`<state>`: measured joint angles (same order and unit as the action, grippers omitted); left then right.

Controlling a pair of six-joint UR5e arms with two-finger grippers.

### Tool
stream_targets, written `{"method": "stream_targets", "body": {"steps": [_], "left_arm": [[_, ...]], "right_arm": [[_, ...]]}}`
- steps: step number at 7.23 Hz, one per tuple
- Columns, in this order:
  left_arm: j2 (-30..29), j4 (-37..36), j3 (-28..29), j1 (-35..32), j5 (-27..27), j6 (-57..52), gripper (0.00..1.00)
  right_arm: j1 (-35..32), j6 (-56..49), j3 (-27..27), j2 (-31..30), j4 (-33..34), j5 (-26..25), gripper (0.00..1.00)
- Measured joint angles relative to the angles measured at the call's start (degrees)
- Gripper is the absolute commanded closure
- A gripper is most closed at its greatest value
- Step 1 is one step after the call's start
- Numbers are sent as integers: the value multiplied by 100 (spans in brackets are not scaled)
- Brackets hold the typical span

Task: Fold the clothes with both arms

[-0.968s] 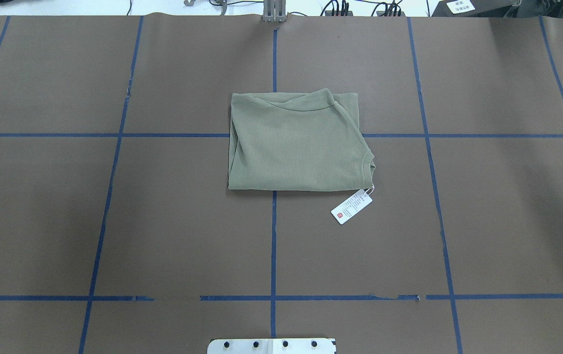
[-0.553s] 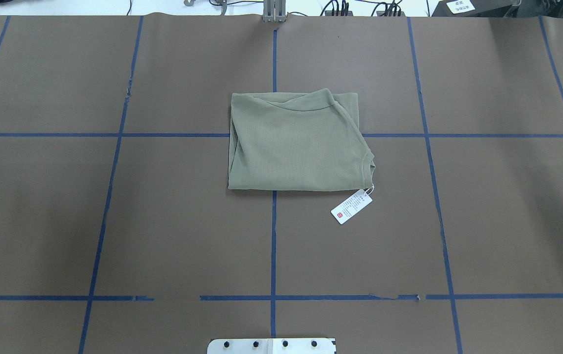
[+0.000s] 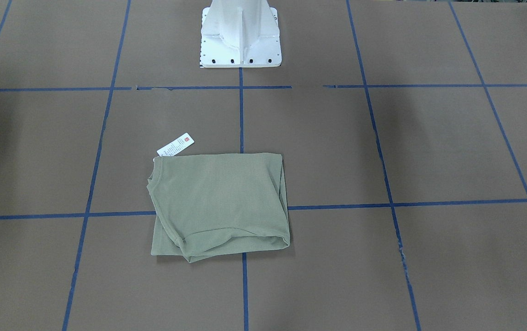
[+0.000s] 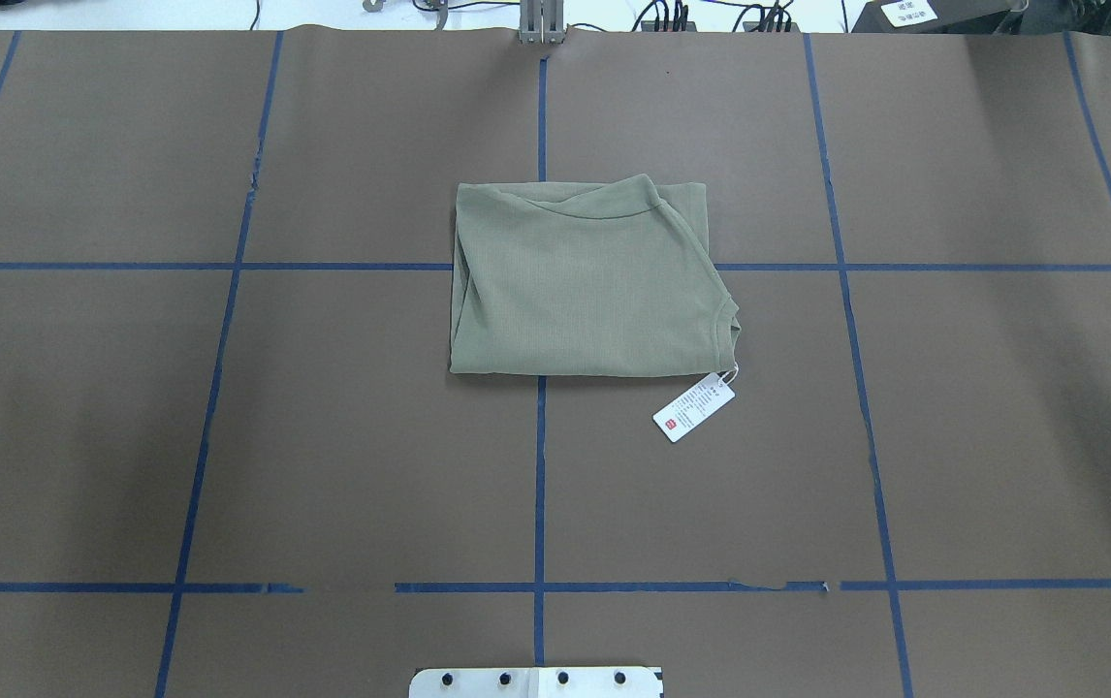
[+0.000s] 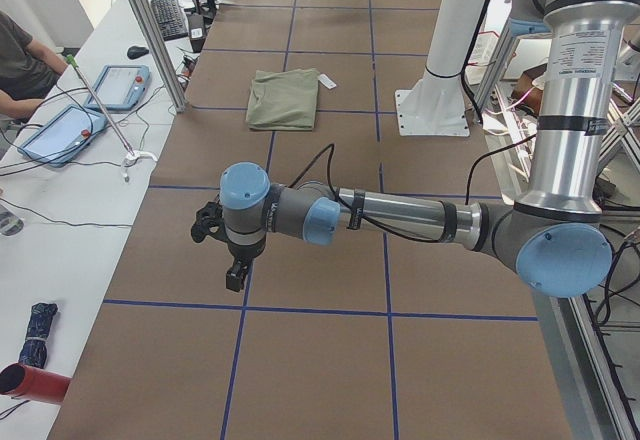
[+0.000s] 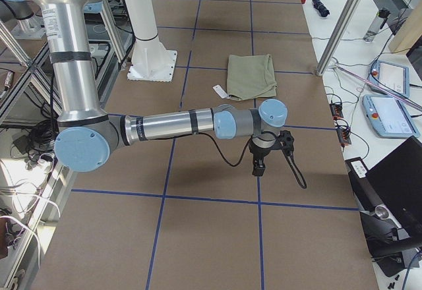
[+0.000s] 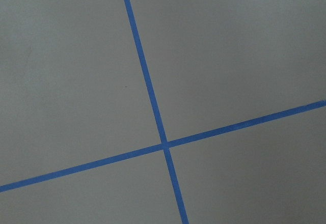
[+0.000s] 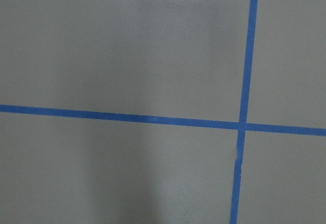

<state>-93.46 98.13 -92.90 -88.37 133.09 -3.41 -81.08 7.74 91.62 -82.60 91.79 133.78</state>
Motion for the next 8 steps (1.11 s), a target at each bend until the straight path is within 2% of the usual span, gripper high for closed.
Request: {"method": "stream_targets", "body": {"steps": [8], "left_arm": [[17, -12, -256, -10, -12, 16, 0]], "right_arm": [[8, 14, 13, 24, -13, 38, 0]]}}
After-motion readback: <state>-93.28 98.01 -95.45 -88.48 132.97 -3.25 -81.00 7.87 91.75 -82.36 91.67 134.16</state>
